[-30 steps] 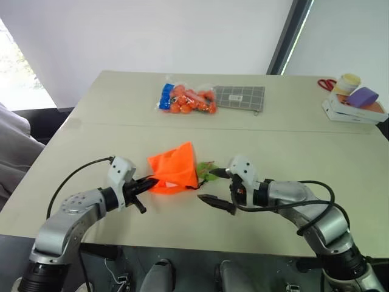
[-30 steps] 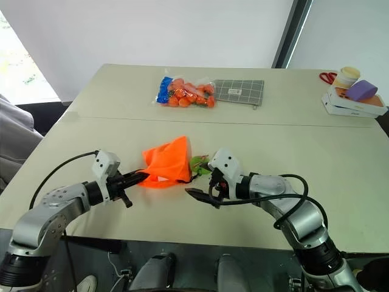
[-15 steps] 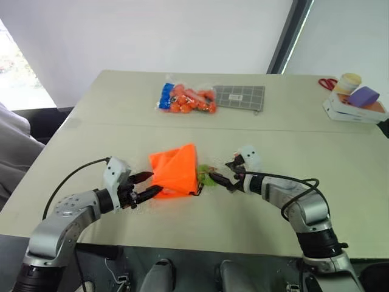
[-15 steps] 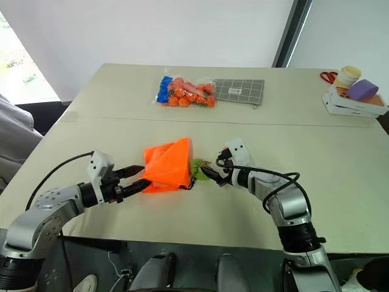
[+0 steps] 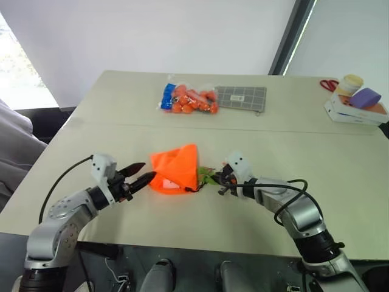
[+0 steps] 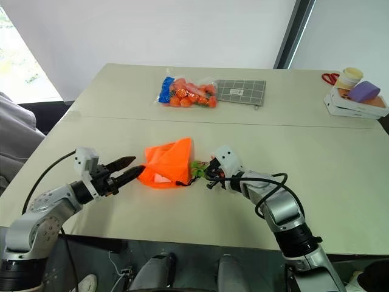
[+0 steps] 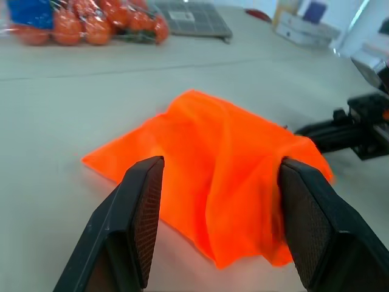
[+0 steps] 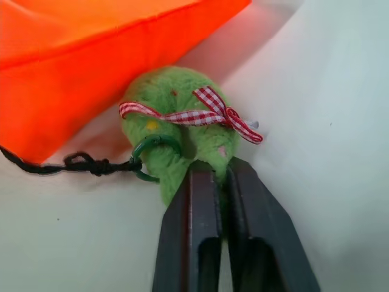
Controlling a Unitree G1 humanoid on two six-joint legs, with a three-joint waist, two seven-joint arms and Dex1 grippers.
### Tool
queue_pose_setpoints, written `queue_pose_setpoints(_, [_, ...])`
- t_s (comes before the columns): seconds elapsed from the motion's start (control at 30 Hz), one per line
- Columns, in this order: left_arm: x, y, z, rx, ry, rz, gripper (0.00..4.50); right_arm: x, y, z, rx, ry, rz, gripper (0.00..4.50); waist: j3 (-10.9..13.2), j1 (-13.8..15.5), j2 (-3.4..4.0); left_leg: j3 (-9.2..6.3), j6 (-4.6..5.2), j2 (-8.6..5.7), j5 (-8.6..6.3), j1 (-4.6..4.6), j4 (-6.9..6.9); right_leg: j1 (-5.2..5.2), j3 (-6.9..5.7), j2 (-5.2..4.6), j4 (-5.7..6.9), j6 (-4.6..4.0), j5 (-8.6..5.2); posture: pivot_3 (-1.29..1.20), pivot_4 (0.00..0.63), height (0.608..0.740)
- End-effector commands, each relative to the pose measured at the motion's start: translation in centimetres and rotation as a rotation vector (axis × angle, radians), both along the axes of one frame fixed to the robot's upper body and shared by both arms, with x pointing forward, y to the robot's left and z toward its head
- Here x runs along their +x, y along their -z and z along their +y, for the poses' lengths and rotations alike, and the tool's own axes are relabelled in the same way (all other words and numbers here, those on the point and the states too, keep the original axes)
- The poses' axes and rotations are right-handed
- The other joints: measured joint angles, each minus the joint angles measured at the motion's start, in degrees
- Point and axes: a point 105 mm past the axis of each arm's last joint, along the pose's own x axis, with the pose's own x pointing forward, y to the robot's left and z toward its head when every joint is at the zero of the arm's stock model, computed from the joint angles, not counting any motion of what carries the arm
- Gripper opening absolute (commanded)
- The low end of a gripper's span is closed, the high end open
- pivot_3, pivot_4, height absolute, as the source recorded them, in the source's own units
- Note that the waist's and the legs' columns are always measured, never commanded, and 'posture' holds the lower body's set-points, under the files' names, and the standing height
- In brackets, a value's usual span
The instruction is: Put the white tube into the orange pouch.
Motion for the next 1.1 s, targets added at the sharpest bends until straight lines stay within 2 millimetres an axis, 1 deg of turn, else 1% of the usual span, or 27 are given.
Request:
queue_pose_setpoints(0.03, [-0.1, -1.7, 0.0, -0.057, 0.003, -0.037, 2.89, 1.1, -2.9, -2.3, 0.031, 0.082, -0.133, 0.05, 0.0, -0.1, 0.00, 0.01, 0.00, -0.01, 0.00, -0.01, 0.00, 0.02, 0.00, 0.00, 0.00, 0.00, 0.00, 0.00, 0.150, 0.724])
queue_pose_setpoints(0.07, [-0.1, -1.8, 0.0, -0.056, 0.005, -0.024, 2.89, 1.5, -3.9, -3.2, 0.046, 0.115, -0.171, 0.05, 0.0, -0.1, 0.00, 0.01, 0.00, -0.01, 0.00, -0.02, 0.00, 0.03, 0.01, 0.00, 0.00, 0.01, 0.00, 0.00, 0.150, 0.724])
queue_pose_setpoints(0.13, [-0.1, -1.9, -0.1, -0.052, 0.009, -0.012, 2.89, 1.9, -5.2, -4.3, 0.069, 0.152, -0.222, 0.05, 0.0, -0.1, 0.01, 0.01, 0.00, -0.01, 0.00, -0.03, 0.00, 0.06, 0.01, 0.02, 0.02, 0.01, 0.01, 0.00, 0.150, 0.724])
queue_pose_setpoints(0.23, [-0.2, -3.8, -0.6, -0.164, 0.053, -0.014, 2.89, 2.1, -7.7, -5.6, 0.178, 0.186, -0.288, 0.05, 0.0, -0.1, 0.01, 0.01, 0.00, 0.00, 0.00, -0.03, -0.02, 0.08, 0.00, 0.05, 0.03, 0.01, 0.01, 0.00, 0.150, 0.724])
queue_pose_setpoints(0.33, [-0.4, -4.9, -1.6, -0.199, 0.124, -0.020, 3.77, 1.8, -8.7, -5.7, 0.238, 0.175, -0.306, 0.00, 0.0, -0.2, 0.02, 0.00, 0.01, 0.02, 0.01, -0.03, -0.02, 0.09, 0.00, 0.07, 0.04, 0.02, 0.01, 0.00, 0.150, 0.724])
queue_pose_setpoints(0.37, [-0.4, -5.1, -2.0, -0.178, 0.139, -0.033, 4.25, 1.7, -8.9, -5.5, 0.248, 0.168, -0.310, 0.00, 0.0, -0.2, 0.02, 0.02, 0.01, 0.02, 0.01, -0.03, -0.02, 0.10, 0.01, 0.07, 0.04, 0.02, 0.01, 0.00, 0.150, 0.724])
queue_pose_setpoints(0.4, [-0.2, -5.3, -2.5, -0.152, 0.145, -0.047, 4.41, 1.6, -9.1, -5.3, 0.260, 0.162, -0.317, 0.00, 0.0, -0.3, 0.02, 0.02, 0.01, 0.02, 0.01, -0.02, -0.02, 0.10, 0.01, 0.07, 0.04, 0.02, 0.01, 0.00, 0.150, 0.724])
queue_pose_setpoints(0.47, [0.2, -5.4, -3.5, -0.110, 0.168, -0.069, 4.41, 1.5, -9.7, -4.9, 0.312, 0.151, -0.321, 0.00, 0.0, -0.2, 0.03, 0.03, 0.01, 0.02, 0.01, -0.02, -0.02, 0.09, 0.02, 0.09, 0.04, 0.02, 0.02, 0.00, 0.150, 0.724])
queue_pose_setpoints(0.6, [0.2, -3.8, -7.4, 0.052, 0.310, -0.106, 4.41, 0.8, -11.2, -3.5, 0.434, 0.091, -0.323, 0.00, 0.0, -0.2, 0.04, 0.06, 0.01, 0.01, 0.01, -0.02, -0.01, 0.12, 0.04, 0.10, 0.05, 0.01, 0.02, 0.00, 0.150, 0.724])
queue_pose_setpoints(0.67, [0.2, -2.6, -8.8, 0.116, 0.366, -0.115, 4.41, 0.5, -11.6, -3.1, 0.471, 0.071, -0.321, 0.00, 0.1, -0.1, 0.05, 0.08, 0.01, 0.01, 0.01, -0.02, -0.01, 0.12, 0.05, 0.09, 0.03, 0.01, 0.02, 0.00, 0.150, 0.724])
queue_pose_setpoints(0.73, [0.3, -1.8, -9.5, 0.151, 0.388, -0.121, 4.41, 0.2, -11.9, -2.8, 0.486, 0.057, -0.320, 0.00, 0.1, -0.1, 0.05, 0.09, 0.01, 0.01, 0.01, -0.03, -0.03, 0.10, 0.06, 0.09, 0.02, 0.01, 0.01, 0.00, 0.150, 0.724])
queue_pose_setpoints(0.8, [1.1, -1.2, -9.7, 0.114, 0.365, -0.106, 4.41, -0.5, -12.8, -2.1, 0.537, 0.017, -0.330, 0.00, 0.1, -0.2, 0.09, 0.09, 0.01, 0.02, 0.01, -0.03, -0.05, 0.08, 0.06, 0.09, 0.02, 0.01, 0.01, 0.00, 0.150, 0.724])
queue_pose_setpoints(0.9, [1.8, -1.2, -9.1, 0.086, 0.311, -0.115, 4.41, -1.5, -13.8, -1.4, 0.597, -0.018, -0.345, 0.00, 0.1, -0.3, 0.11, 0.06, 0.01, 0.05, 0.01, -0.03, -0.06, 0.05, 0.06, 0.12, 0.06, 0.01, 0.01, 0.00, 0.150, 0.724])
queue_pose_setpoints(1.03, [1.3, -1.0, -8.1, 0.069, 0.295, -0.121, 4.41, -2.4, -14.1, -0.8, 0.628, -0.057, -0.340, 0.00, 0.1, -0.2, 0.12, 0.05, 0.01, 0.05, 0.01, -0.03, -0.06, 0.06, 0.06, 0.10, 0.04, 0.02, 0.01, 0.00, 0.150, 0.724])
queue_pose_setpoints(1.1, [0.9, -0.5, -6.9, 0.051, 0.265, -0.107, 4.41, -2.8, -14.1, -0.5, 0.631, -0.078, -0.342, 0.00, 0.1, -0.3, 0.12, 0.06, 0.01, 0.05, 0.01, -0.03, -0.06, 0.07, 0.06, 0.08, 0.02, 0.02, 0.01, 0.00, 0.150, 0.724])
